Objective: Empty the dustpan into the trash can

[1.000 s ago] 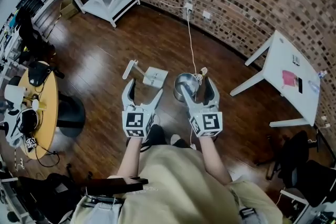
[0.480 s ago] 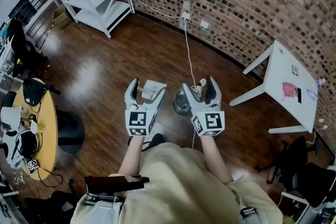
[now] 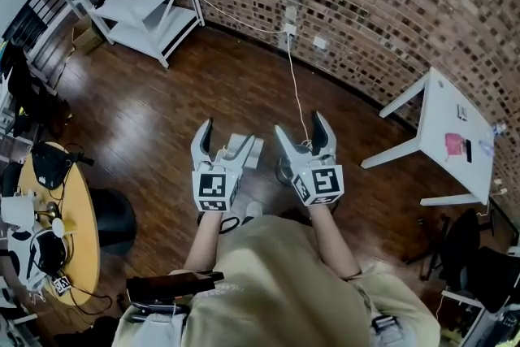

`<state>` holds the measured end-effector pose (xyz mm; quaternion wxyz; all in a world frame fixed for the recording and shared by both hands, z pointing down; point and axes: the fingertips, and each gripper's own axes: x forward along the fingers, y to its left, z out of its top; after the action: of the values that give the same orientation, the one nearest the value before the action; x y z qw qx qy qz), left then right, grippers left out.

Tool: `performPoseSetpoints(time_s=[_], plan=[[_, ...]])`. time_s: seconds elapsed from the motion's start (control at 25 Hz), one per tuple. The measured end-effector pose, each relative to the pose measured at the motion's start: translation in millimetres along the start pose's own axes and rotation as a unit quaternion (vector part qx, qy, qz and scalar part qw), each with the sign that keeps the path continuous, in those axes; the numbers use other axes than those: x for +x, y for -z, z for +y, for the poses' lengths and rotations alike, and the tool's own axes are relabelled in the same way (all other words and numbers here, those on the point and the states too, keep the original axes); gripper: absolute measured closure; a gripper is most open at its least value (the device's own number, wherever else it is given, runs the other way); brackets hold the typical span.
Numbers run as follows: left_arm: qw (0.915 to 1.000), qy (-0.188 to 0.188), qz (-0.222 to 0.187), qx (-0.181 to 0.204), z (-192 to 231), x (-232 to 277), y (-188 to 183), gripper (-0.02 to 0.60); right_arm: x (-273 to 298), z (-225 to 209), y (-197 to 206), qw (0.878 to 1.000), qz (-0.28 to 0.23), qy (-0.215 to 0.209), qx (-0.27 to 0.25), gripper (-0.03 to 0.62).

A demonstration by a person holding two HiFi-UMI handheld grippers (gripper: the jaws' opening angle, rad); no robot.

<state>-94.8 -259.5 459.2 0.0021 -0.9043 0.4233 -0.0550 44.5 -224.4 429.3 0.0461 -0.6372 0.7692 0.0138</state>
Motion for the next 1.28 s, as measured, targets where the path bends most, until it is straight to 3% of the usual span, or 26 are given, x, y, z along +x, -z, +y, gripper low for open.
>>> performPoseSetpoints(time_s=[0.2, 0.44, 0.88, 1.28], plan=[[0.999, 0.008, 0.029, -0.032, 9.5, 23.3, 28.1, 0.163, 5.0, 3.7, 24.0, 1.0, 0.028, -0.011, 0.002, 0.204], [0.9983, 0.011, 0.052, -0.024, -8.3, 47.9, 43.4, 0.169, 12.2, -32.4, 37.1, 0.999, 0.049, -0.01, 0.019, 0.204], [0.9868, -0.084, 0.138, -0.012, 47.6, 17.5, 70.3, 0.175, 41.3, -48.1, 42.8, 0.994, 0.072, -0.07, 0.038, 0.204], [0.9743, -0.143, 0.169, 0.043, 106.3, -33.9, 28.6, 0.175, 60.3, -59.6, 39.9, 0.99, 0.061, -0.111, 0.062, 0.204]])
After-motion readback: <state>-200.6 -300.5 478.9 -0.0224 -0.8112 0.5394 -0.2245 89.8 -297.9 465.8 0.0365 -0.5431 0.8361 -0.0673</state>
